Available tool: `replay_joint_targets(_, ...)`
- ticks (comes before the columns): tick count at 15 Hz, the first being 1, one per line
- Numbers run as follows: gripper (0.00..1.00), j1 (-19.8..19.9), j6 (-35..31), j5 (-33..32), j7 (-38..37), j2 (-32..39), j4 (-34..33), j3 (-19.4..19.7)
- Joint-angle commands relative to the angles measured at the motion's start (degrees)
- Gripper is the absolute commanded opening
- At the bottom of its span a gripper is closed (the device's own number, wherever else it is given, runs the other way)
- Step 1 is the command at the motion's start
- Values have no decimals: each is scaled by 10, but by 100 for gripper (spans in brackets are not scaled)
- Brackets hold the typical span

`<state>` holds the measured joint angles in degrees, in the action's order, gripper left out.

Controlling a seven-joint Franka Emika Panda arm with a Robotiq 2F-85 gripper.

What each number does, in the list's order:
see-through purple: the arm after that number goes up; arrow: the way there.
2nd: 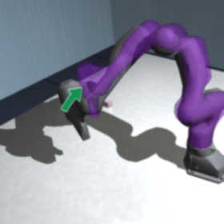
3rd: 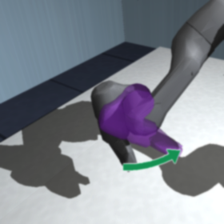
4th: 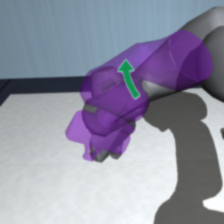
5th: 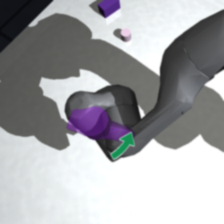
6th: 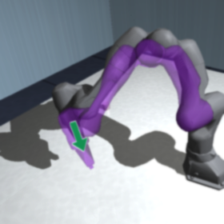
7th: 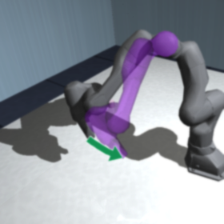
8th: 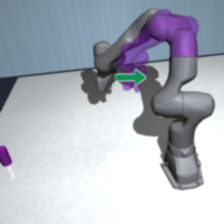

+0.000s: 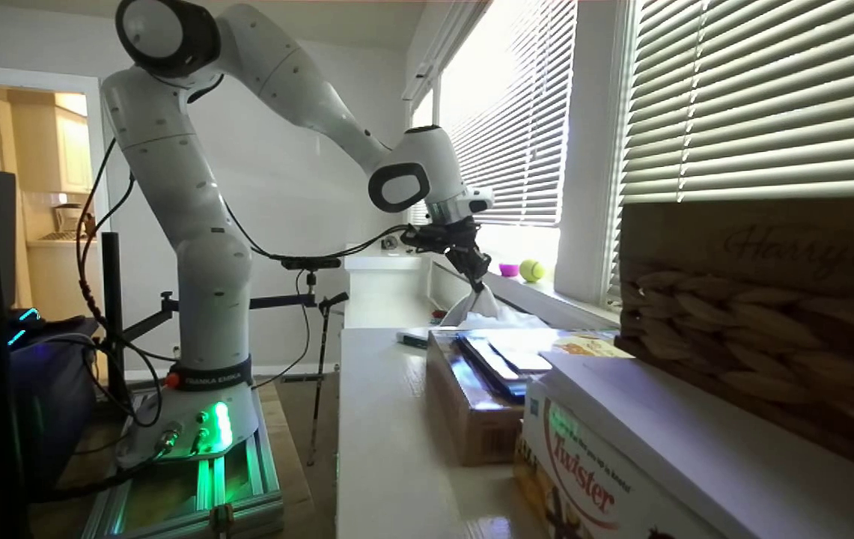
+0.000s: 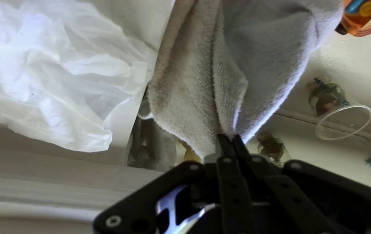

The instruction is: Use the white and red towel to wipe the mirror then place it back on the box.

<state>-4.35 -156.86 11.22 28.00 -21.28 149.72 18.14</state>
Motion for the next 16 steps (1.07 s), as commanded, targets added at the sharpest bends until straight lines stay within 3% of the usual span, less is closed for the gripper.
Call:
replay_joint_targets(1, 1, -29, -80, 20, 49, 29, 12, 21)
replay_joint_targets(8, 1, -119, -207, 52, 102, 66, 24, 95)
replay_joint_targets(16, 1, -278, -324, 52, 111, 77, 42, 233)
